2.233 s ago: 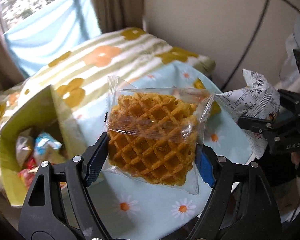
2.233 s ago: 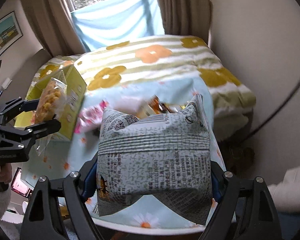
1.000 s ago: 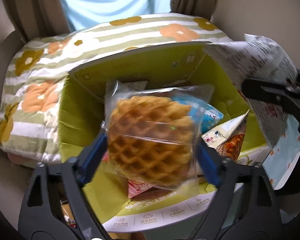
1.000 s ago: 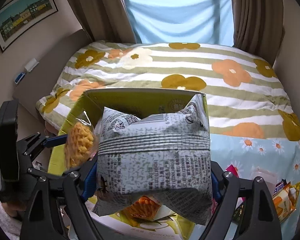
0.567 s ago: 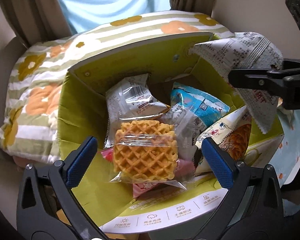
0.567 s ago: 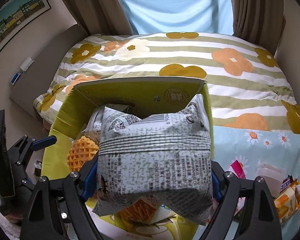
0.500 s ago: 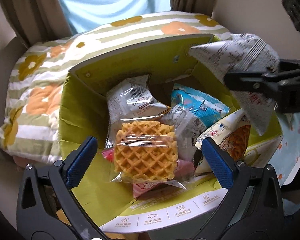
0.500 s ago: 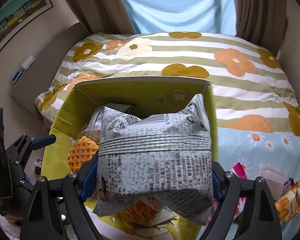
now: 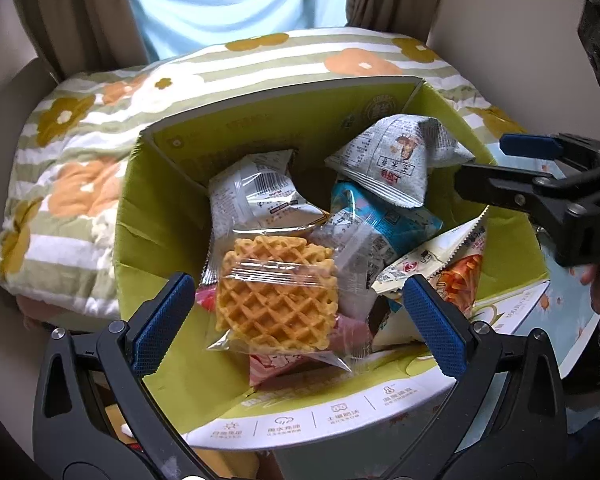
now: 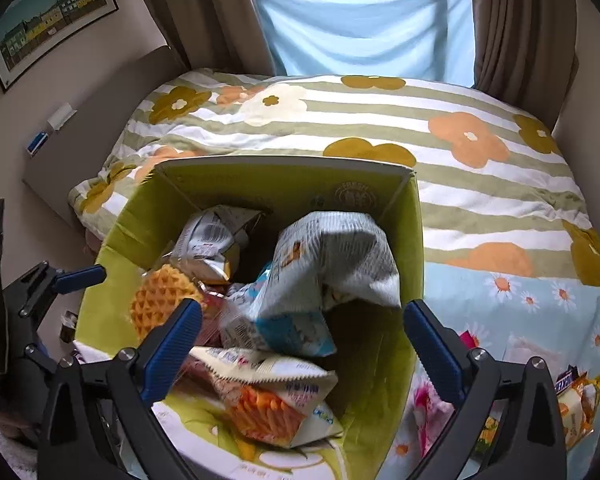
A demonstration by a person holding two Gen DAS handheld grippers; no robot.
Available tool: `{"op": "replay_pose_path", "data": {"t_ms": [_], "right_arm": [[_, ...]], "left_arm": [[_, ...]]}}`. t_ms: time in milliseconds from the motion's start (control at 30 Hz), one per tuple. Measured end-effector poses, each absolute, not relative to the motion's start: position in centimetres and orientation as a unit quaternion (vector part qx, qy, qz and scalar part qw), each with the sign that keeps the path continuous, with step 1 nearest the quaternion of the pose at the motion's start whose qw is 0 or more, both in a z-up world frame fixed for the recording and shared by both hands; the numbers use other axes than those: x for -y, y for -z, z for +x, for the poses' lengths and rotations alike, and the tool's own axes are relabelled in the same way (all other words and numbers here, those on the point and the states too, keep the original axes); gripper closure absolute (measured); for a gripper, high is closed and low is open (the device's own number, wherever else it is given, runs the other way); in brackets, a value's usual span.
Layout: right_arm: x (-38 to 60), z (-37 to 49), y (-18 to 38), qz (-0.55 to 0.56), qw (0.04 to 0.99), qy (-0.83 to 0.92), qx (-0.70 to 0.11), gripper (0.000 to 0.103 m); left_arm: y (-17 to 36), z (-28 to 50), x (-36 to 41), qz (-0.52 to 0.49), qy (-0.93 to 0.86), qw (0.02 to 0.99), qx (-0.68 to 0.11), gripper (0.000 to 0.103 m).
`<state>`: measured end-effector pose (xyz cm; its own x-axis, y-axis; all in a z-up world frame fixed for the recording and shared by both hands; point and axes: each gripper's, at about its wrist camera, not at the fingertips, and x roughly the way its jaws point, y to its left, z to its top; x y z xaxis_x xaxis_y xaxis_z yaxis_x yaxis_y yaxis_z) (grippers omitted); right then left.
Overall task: Organize snacks
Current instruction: 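Open both tools to drop the packets into the box, then move both tools back to the snacks on the table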
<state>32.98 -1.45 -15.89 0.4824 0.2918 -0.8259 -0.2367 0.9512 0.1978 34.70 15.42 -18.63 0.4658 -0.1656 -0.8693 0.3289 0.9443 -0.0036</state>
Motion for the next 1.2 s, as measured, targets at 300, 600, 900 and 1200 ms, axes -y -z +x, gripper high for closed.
{"op": "replay_pose_path", "data": {"t_ms": [300, 600, 900, 1200], "right_arm": [[1.5, 30.7, 14.1, 0.023, 0.864, -0.146, -0.481, 0.003], [4.0, 27.3, 11.8, 0.046, 0.882, -0.099, -0.458, 0.003], [11.2, 23.9, 9.1, 0.073, 0.898, -0.023, -0.434, 0.003], [21.0, 21.5, 10.0, 0.075, 0.898, 0.001, -0.433, 0.003]], "left_arm": [[16.8, 33.5, -14.8, 0.088, 0.139, 0.861, -0.482, 0.0], [14.1, 31.8, -13.3, 0.079, 0.16, 0.874, -0.452, 0.0], [11.4, 29.9, -8.3, 0.084, 0.22, 0.873, -0.428, 0.0], [10.5, 27.2, 0.2, 0.07, 0.234, 0.877, -0.413, 0.0]]}}
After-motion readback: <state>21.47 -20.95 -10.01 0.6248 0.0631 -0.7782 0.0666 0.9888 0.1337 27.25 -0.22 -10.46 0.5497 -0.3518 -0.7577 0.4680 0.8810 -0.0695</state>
